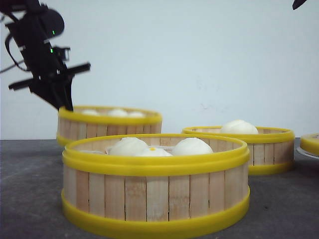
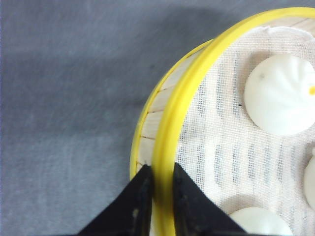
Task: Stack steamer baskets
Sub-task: 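Lift the basket with the left gripper and carry it over the nearest basket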
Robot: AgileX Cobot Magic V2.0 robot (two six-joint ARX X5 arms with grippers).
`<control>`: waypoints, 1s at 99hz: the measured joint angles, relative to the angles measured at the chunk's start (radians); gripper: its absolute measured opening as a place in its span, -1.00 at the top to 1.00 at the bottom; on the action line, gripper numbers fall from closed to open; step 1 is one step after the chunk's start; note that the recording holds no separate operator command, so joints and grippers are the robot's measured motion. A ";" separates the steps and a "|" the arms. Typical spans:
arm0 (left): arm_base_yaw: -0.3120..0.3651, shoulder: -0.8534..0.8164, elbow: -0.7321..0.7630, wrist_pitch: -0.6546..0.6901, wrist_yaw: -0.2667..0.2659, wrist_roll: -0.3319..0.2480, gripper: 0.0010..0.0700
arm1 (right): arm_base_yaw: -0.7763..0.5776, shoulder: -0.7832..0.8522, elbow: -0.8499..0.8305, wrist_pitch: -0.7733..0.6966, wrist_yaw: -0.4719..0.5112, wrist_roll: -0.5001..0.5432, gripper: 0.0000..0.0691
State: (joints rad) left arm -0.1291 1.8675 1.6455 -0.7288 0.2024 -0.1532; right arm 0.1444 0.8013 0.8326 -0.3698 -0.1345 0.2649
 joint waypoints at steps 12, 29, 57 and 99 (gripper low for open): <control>0.008 -0.048 0.000 -0.007 0.050 -0.008 0.95 | 0.000 0.000 0.000 0.013 0.000 0.000 -0.23; 0.014 -0.145 0.000 -0.061 0.089 -0.017 0.95 | 0.000 0.000 0.000 0.018 0.000 0.000 -0.23; -0.011 -0.328 0.000 -0.227 0.120 0.010 0.95 | 0.000 0.000 0.000 0.056 0.003 -0.007 -0.23; -0.166 -0.352 0.000 -0.389 0.123 0.095 0.95 | 0.000 0.000 0.000 0.089 0.029 -0.029 -0.23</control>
State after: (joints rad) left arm -0.2955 1.5154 1.6459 -1.1183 0.3252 -0.0582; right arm 0.1444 0.8013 0.8326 -0.2810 -0.1055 0.2363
